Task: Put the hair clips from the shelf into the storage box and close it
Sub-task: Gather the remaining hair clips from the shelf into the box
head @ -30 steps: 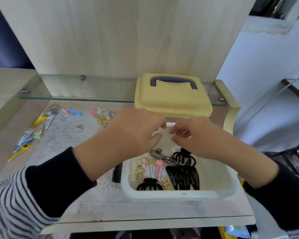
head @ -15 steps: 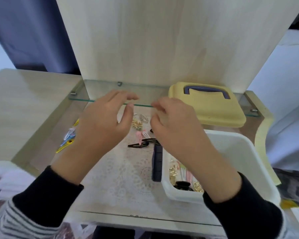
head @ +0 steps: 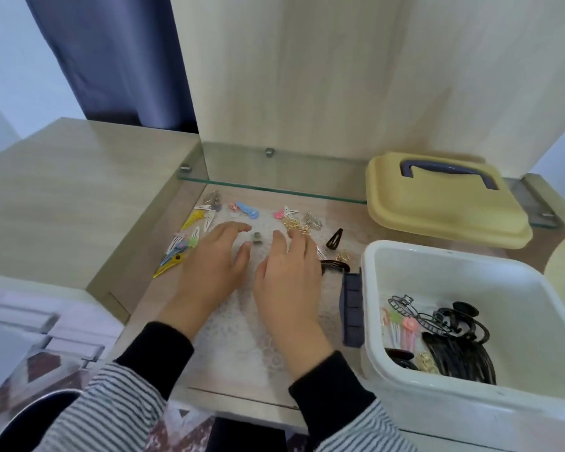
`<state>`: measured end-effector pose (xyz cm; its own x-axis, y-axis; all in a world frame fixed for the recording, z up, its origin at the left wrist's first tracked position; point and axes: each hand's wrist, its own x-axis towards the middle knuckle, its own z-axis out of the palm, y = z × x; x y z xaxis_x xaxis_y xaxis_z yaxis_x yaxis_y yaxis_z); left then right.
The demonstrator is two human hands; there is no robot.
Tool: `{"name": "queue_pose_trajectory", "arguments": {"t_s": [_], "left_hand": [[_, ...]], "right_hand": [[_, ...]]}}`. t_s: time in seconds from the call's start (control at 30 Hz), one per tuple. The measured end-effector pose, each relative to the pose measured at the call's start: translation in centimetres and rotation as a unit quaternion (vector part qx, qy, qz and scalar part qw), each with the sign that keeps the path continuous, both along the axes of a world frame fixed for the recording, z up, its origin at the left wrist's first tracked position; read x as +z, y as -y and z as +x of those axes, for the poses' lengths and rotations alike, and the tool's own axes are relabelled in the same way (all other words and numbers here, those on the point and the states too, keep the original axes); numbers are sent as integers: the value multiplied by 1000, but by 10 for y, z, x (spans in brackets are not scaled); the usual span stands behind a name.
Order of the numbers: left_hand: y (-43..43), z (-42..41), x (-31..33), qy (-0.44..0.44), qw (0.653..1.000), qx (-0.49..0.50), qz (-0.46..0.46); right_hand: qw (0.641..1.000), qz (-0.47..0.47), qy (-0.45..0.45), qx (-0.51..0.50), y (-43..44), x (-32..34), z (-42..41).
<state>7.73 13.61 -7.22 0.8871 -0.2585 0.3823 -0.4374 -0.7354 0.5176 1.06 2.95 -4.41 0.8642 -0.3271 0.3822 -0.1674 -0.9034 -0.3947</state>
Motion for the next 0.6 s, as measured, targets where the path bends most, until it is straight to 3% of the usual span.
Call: {"name": "queue_pose_trajectory", "arguments": {"t_s": [0.33,0.6], "left_hand": [[19,10,-31,24,999,15,26],[17,11,-35,32,999,0,32]], "right_hand": [[989,-25,-33,-144,9,-45,20],[983,-57,-33,-170,8,-48,20]]}}
